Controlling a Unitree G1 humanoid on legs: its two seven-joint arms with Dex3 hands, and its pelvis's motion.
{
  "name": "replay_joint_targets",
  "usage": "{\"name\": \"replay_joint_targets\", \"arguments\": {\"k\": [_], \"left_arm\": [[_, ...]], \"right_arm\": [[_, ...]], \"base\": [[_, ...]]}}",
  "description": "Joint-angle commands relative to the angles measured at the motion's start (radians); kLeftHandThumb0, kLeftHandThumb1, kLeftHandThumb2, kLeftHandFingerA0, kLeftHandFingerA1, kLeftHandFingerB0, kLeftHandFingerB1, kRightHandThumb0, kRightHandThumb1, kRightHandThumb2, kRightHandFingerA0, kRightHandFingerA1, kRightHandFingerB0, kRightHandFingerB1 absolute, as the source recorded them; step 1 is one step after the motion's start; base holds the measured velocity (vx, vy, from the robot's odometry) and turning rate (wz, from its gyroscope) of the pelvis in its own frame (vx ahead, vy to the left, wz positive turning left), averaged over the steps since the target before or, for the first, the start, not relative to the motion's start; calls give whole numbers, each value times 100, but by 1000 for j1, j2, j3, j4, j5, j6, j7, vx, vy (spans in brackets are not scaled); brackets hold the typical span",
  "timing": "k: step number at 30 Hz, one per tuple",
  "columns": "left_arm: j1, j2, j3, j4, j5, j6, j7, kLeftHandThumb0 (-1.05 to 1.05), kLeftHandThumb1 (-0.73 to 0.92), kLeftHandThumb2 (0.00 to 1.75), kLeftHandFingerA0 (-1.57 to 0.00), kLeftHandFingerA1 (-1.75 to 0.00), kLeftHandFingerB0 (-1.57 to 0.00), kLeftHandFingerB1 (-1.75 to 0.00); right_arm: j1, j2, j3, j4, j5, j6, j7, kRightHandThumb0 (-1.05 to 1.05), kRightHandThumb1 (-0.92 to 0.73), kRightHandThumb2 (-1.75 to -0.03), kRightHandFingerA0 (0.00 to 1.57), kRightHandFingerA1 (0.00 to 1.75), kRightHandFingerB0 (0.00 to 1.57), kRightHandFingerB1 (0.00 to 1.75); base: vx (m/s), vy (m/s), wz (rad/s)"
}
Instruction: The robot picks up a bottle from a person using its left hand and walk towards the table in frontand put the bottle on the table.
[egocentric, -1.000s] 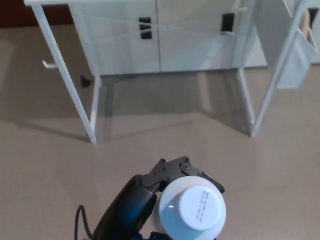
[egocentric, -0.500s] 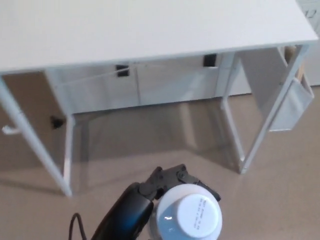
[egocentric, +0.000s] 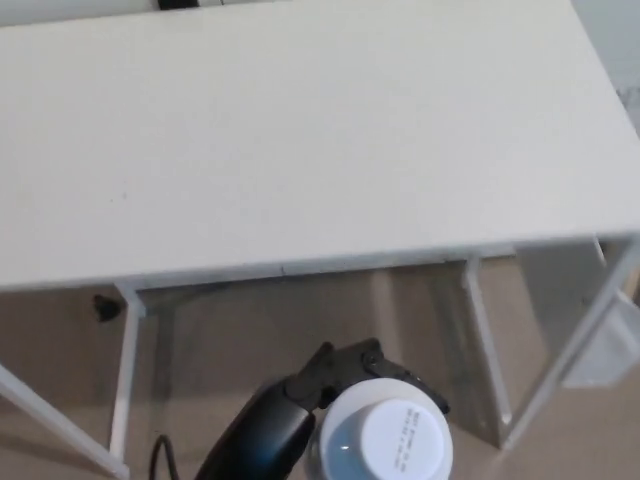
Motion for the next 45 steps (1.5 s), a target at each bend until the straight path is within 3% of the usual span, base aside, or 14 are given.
{"name": "replay_joint_targets", "arguments": {"k": [1,9,10,18,28,34,35,36,37,39,40,41,44,45], "left_arm": [[2,7,4,-11,3,-34,7,-16,68,85,-98,-133,-79,-111],[-17,5,30,0,-22,-63,0,-15,69,87,-95,-138,-78,-113],[-15,-3,42,-6,-48,-55,-2,-16,73,80,-97,-136,-80,-110],[-43,-4,118,-22,-81,-66,-6,-16,76,76,-102,-132,-79,-111],[-232,-19,377,32,-228,44,-2,-15,78,80,-104,-133,-76,-110],[-353,-35,415,167,-217,56,-1,-29,57,103,-105,-137,-76,-111],[-383,-36,416,198,-209,73,5,-39,45,113,-112,-127,-85,-107],[-418,-37,418,234,-197,93,13,-39,45,113,-112,-127,-85,-107],[-428,-37,417,245,-192,94,15,-38,41,118,-106,-139,-82,-115],[-461,-37,416,291,-182,93,15,-40,39,120,-105,-140,-85,-116],[-518,-39,414,376,-167,85,18,-45,31,125,-104,-143,-91,-119],[-541,-43,413,410,-165,88,22,-49,34,119,-114,-129,-102,-112],[-611,-53,419,528,-162,108,38,-48,31,120,-119,-128,-113,-109],[-626,-57,419,567,-158,109,42,-43,22,132,-115,-137,-116,-108]], "right_arm": [[17,-5,4,7,-10,4,-3,-32,-69,-60,68,46,55,40],[19,-2,-1,1,-9,6,-8,-32,-71,-61,68,45,56,40],[19,-3,1,2,-11,7,-8,-32,-71,-60,68,44,56,39],[21,2,0,8,-12,12,-5,-32,-69,-60,66,45,54,40],[16,0,3,8,-19,26,-3,-33,-71,-61,65,44,51,38],[30,3,7,8,-26,20,-8,-33,-71,-60,69,46,52,39],[30,5,5,9,-23,20,-7,-32,-71,-61,66,45,52,39],[30,8,1,9,-20,23,-5,-32,-71,-61,66,45,52,39],[31,8,-2,8,-17,23,-5,-32,-71,-61,66,45,53,39],[38,13,-10,3,-11,21,-9,-32,-71,-61,66,46,54,40],[42,16,-17,2,-5,17,-8,-33,-70,-61,67,47,55,41],[43,17,-18,3,-6,17,-7,-32,-70,-60,66,47,54,40],[46,16,-19,3,-11,15,-6,-33,-71,-60,67,47,54,40],[53,14,-20,2,-11,11,-5,-32,-70,-60,68,48,55,41]], "base": [[253,-152,3],[239,-61,-18],[252,131,-16],[185,105,8],[23,-134,-1],[83,-110,3],[106,-15,-11],[114,38,-6],[72,43,-13],[82,78,-3],[80,105,-13],[110,81,11],[124,105,22],[124,83,12]]}}
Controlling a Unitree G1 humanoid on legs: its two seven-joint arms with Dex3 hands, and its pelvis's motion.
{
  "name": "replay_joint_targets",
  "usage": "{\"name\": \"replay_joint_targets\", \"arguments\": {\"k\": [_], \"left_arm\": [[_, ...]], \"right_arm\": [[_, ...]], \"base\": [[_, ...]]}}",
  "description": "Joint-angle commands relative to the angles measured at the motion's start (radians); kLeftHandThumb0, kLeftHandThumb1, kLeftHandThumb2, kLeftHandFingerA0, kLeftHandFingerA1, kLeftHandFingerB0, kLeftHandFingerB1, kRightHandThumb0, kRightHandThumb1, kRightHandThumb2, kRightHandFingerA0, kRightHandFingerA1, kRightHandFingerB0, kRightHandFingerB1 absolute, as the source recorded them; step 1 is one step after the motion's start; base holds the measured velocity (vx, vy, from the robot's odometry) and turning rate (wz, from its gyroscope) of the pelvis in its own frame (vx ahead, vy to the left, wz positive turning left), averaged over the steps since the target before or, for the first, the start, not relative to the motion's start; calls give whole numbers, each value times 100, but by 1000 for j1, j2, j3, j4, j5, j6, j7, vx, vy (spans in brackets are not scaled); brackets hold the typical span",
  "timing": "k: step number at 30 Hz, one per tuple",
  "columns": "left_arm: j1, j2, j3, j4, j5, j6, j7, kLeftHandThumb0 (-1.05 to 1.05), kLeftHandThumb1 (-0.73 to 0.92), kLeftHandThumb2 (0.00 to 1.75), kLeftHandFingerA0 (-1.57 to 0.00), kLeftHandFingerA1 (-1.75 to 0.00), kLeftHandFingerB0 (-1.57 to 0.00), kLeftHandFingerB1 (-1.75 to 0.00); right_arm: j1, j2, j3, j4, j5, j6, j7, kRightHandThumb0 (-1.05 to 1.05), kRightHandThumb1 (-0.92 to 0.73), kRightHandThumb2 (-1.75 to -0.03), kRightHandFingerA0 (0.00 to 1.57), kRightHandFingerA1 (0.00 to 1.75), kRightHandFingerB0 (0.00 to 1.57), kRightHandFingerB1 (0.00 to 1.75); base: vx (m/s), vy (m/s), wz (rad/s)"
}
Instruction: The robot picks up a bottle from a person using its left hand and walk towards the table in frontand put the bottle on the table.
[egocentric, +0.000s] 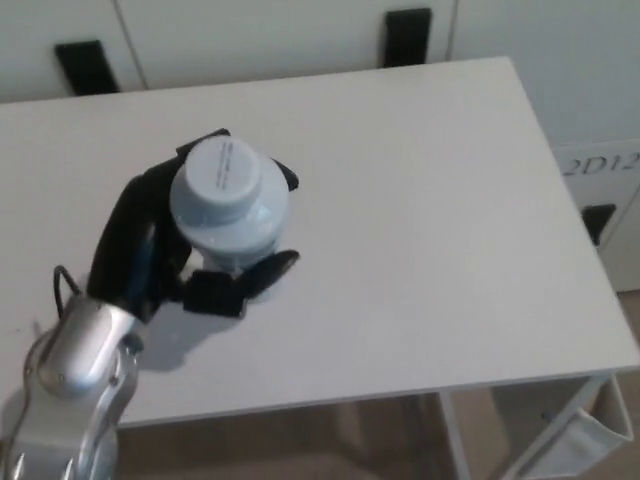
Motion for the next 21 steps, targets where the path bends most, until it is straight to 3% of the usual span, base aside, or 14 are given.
{"name": "replay_joint_targets", "arguments": {"k": [1,3,8,21], "left_arm": [[-88,-12,10,159,25,27,38,-43,22,132,-115,-137,-116,-108],[-118,-15,3,227,51,33,62,-40,22,134,-122,-134,-121,-111],[-176,-39,7,361,53,10,72,-39,18,134,-122,-134,-127,-107],[-164,-83,-17,385,59,2,62,-36,17,134,-125,-131,-127,-99]], "right_arm": [[23,-6,-12,-2,13,-11,0,-32,-70,-60,68,48,55,41],[22,-9,-12,-8,10,-7,2,-32,-70,-60,67,47,53,40],[2,-11,-17,-12,13,-11,7,-33,-70,-60,66,47,54,41],[-11,-12,-14,-9,5,3,17,-32,-71,-61,67,47,54,41]], "base": [[124,75,5],[-31,71,7],[0,0,0],[5,0,0]]}}
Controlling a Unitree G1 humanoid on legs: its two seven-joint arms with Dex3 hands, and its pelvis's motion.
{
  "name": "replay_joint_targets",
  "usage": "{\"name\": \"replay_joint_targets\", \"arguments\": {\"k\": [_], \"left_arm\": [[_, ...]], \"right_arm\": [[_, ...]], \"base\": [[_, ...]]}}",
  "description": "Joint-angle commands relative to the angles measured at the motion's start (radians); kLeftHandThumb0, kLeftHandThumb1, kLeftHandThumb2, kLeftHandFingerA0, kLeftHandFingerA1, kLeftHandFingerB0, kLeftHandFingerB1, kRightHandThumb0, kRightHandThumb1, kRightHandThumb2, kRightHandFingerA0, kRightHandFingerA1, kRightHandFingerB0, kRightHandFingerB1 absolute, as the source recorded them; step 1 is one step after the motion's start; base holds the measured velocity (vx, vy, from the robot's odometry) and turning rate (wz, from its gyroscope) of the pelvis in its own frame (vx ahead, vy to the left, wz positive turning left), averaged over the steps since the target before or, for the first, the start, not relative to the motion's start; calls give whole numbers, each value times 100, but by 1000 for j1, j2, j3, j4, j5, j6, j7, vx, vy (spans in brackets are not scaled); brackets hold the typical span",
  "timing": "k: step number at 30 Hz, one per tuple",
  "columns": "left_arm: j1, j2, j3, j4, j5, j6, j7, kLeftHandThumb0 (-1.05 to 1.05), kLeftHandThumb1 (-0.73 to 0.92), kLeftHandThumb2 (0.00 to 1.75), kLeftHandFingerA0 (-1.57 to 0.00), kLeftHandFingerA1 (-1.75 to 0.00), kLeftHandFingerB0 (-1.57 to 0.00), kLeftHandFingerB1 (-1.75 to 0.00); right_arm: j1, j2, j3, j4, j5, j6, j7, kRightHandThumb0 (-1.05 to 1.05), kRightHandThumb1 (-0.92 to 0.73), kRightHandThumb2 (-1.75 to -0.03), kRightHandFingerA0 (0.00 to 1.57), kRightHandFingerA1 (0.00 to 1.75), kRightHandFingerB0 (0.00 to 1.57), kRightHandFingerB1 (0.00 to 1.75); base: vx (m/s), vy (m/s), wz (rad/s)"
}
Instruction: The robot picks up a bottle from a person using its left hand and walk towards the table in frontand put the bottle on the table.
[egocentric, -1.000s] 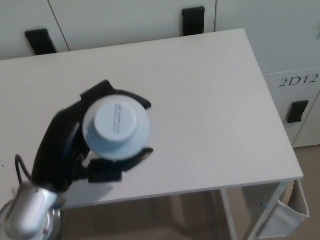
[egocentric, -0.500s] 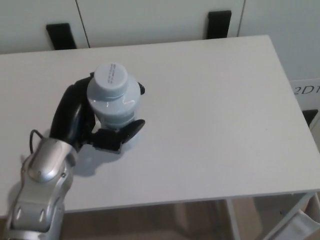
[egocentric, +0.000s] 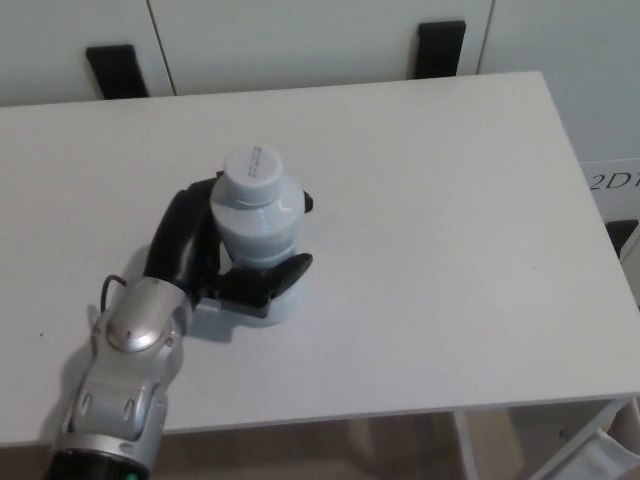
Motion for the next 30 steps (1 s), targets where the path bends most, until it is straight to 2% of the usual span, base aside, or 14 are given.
{"name": "replay_joint_targets", "arguments": {"k": [1,3,4,5,6,7,8,9,10,11,15,16,18,30], "left_arm": [[-11,-5,4,0,7,-10,11,-37,19,132,-124,-132,-127,-100],[-1,-8,0,-13,10,-6,13,-37,19,132,-125,-132,-127,-99],[2,-11,4,-15,0,-11,6,-40,30,114,-126,-124,-117,-101],[9,-16,11,-15,-18,-38,-10,-61,54,65,-112,-103,-90,-74],[14,-18,13,-12,-21,-60,-16,-61,54,65,-112,-103,-90,-74],[26,-2,4,-14,-17,-88,-45,-86,57,58,-80,-66,-41,-58],[31,4,1,-15,-15,-98,-58,-86,57,58,-80,-66,-41,-58],[40,28,-16,-17,-33,-127,-137,-78,42,90,0,-20,0,-29],[26,44,-24,-11,-22,-146,-154,-77,44,91,0,0,0,-23],[18,56,-31,-5,-13,-163,-162,-105,52,57,0,0,0,-19],[34,89,-54,-41,-11,-158,-200,-105,47,57,0,0,0,-21],[36,94,-55,-48,-15,-155,-205,-105,39,73,0,0,0,-21],[50,107,-62,-65,-6,-154,-208,-105,39,75,0,0,0,-15],[127,157,-26,-63,-55,-145,-291,-105,43,56,0,0,0,-23]], "right_arm": [[0,-13,-5,3,9,10,12,-33,-70,-60,67,47,53,40],[2,-13,-5,7,7,11,11,-33,-70,-60,68,47,54,40],[3,-13,-3,6,6,10,11,-33,-70,-60,67,46,54,40],[5,-14,-2,4,4,8,10,-34,-70,-61,71,49,56,41],[6,-13,-2,2,5,6,8,-34,-70,-61,71,49,56,41],[6,-13,2,2,1,6,8,-34,-70,-60,69,47,56,41],[6,-12,4,2,-1,6,8,-34,-70,-60,69,47,56,41],[7,-13,7,0,-3,5,5,-33,-71,-60,69,47,55,41],[-5,-10,6,2,-2,11,5,-33,-71,-60,70,47,56,41],[-11,-8,5,3,0,12,4,-33,-71,-60,70,47,56,40],[-6,-4,9,5,-1,18,7,-35,-70,-60,69,46,54,40],[-7,-2,7,3,2,16,10,-34,-70,-60,68,47,54,40],[-5,1,9,0,2,13,5,-34,-69,-59,70,47,56,41],[24,-1,19,-5,-2,7,16,-32,-71,-61,68,47,56,41]], "base": [[0,0,0],[0,0,0],[0,0,0],[0,0,0],[0,0,0],[0,0,0],[0,0,0],[0,0,0],[0,0,0],[0,0,0],[0,0,0],[0,0,0],[0,0,0],[0,0,0]]}}
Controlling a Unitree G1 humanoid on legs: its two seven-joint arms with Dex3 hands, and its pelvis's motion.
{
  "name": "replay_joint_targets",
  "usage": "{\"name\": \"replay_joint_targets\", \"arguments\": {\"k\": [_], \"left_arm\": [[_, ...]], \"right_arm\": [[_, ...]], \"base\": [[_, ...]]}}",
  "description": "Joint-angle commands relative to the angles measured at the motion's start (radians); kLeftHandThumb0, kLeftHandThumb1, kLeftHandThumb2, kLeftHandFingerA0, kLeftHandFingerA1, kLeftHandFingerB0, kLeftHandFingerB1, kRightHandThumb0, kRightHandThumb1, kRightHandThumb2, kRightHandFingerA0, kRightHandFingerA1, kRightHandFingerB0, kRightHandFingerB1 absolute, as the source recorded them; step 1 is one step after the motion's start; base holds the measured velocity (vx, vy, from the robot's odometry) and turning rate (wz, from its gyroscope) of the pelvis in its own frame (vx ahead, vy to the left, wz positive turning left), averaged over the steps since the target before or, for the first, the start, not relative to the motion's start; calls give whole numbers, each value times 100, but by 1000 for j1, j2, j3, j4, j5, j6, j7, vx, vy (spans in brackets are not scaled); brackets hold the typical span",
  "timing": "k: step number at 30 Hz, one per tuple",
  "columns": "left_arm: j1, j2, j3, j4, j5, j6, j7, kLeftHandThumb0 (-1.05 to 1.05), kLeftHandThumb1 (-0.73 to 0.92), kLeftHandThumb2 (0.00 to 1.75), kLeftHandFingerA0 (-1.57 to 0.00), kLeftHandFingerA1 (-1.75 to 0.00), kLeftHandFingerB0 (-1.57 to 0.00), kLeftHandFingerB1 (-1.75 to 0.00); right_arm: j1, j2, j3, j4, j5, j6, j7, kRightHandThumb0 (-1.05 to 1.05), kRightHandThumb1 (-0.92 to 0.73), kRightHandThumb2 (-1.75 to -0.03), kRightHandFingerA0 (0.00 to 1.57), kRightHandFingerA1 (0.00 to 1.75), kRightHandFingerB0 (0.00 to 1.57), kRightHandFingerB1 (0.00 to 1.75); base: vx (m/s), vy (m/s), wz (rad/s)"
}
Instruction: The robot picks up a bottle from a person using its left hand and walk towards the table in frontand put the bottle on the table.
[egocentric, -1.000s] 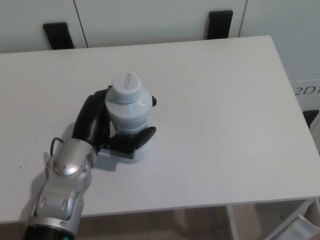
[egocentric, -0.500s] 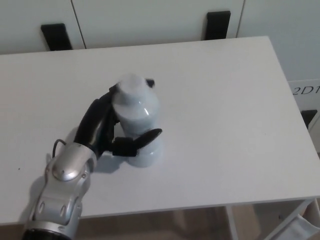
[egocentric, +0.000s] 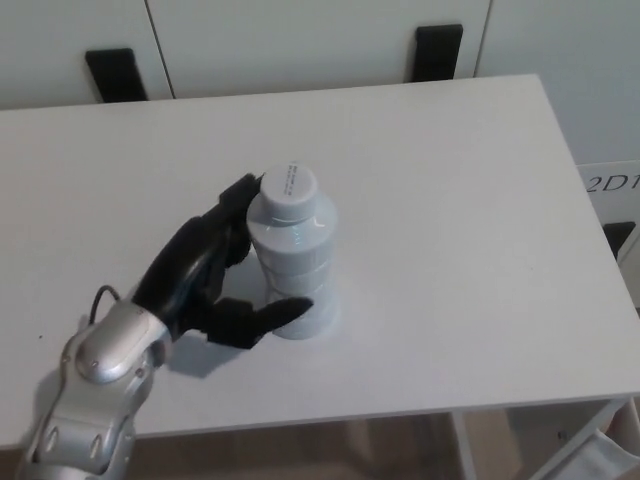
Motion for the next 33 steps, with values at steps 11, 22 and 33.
{"name": "replay_joint_targets", "arguments": {"k": [11,22,33], "left_arm": [[305,155,244,-190,-252,-93,-210,-105,39,79,0,-8,0,-35],[809,173,411,-601,-573,-97,-468,-86,25,64,-49,-55,-44,-48],[974,383,309,-239,-435,-135,-879,-53,20,57,-89,-59,-85,-54]], "right_arm": [[-3,-10,-4,2,7,12,31,-31,-71,-61,67,48,56,42],[13,-11,17,-6,-7,9,25,-31,-71,-61,66,47,58,43],[42,-17,34,-2,-18,20,29,-32,-71,-61,64,46,52,40]], "base": [[0,0,0],[0,0,0],[0,0,0]]}}
